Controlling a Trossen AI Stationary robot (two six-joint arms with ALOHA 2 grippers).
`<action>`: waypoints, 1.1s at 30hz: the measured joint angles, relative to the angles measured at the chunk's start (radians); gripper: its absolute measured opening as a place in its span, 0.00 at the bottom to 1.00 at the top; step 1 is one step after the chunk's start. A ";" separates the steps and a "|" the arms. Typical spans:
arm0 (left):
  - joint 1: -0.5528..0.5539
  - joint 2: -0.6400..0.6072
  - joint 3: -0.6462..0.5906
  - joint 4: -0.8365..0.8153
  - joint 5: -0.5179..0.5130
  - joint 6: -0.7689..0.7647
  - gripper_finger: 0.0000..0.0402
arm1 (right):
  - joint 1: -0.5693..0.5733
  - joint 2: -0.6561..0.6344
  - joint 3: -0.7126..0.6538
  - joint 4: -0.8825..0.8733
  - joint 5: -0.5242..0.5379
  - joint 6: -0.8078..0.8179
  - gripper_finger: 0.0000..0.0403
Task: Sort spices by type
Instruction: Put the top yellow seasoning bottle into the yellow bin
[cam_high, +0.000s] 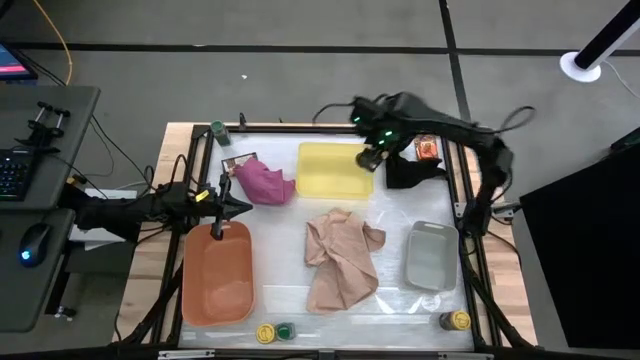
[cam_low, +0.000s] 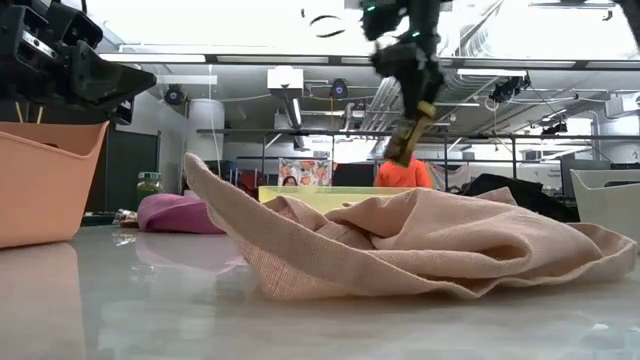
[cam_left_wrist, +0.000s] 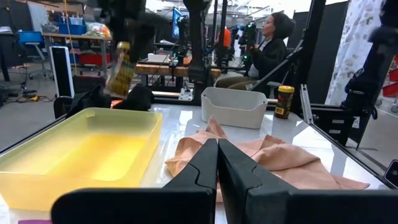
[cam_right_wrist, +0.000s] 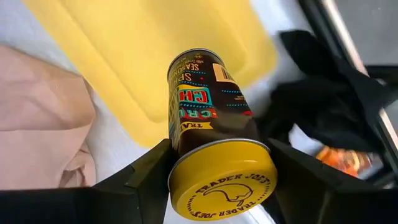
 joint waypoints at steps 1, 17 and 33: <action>0.000 0.000 0.000 0.000 0.000 0.000 0.00 | 0.014 0.035 0.023 -0.002 0.005 -0.014 0.56; 0.000 0.000 0.000 0.000 0.000 0.000 0.00 | 0.036 0.403 0.251 -0.138 0.188 -0.106 0.56; 0.000 0.000 0.000 0.000 0.000 0.000 0.00 | -0.047 0.416 0.252 -0.128 0.073 -0.119 0.68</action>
